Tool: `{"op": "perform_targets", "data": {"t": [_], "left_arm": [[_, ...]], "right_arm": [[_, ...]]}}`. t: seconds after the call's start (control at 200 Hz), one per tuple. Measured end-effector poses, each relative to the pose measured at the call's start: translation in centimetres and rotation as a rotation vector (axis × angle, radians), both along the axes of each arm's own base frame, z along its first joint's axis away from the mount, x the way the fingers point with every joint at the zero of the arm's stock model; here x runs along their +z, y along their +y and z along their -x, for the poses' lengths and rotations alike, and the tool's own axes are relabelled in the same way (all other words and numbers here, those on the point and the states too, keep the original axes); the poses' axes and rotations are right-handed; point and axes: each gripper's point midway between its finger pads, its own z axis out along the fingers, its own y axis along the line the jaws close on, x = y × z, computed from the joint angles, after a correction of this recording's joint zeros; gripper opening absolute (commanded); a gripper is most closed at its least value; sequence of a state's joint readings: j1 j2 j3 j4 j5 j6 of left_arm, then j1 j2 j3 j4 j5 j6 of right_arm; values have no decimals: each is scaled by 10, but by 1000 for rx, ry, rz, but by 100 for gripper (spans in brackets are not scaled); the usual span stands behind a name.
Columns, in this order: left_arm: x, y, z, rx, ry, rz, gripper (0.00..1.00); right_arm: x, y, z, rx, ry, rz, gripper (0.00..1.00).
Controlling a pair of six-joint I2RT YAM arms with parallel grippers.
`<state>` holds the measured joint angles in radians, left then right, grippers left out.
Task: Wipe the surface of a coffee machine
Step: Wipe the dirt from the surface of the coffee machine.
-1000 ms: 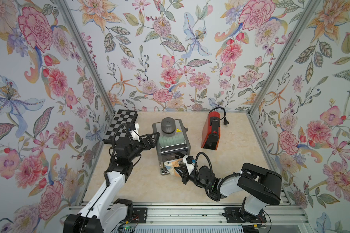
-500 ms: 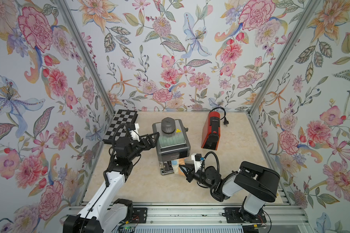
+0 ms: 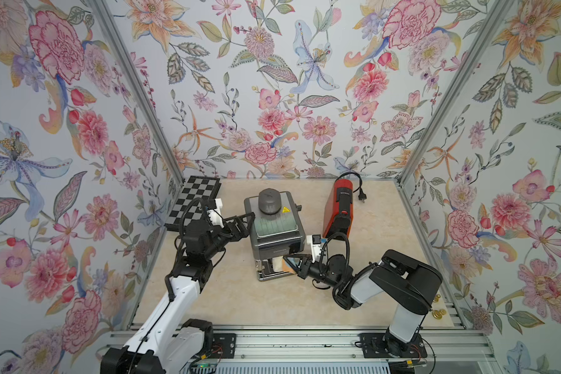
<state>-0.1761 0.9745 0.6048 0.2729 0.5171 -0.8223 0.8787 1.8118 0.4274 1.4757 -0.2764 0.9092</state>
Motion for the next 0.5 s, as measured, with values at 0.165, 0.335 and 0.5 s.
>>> {"op": "perform_targets", "data": {"t": [0.165,0.335,0.5], "left_arm": [[0,0,0,2,-1,0,99],[2,1,0,6,-5,0,99],[2,2,0,10,-6,0,99]], "right_arm": [[2,17,-4,43,26,-31,0],[0,29,-12,47,30,-38,0],[-4,34,-17,36,48,-49,0]]}}
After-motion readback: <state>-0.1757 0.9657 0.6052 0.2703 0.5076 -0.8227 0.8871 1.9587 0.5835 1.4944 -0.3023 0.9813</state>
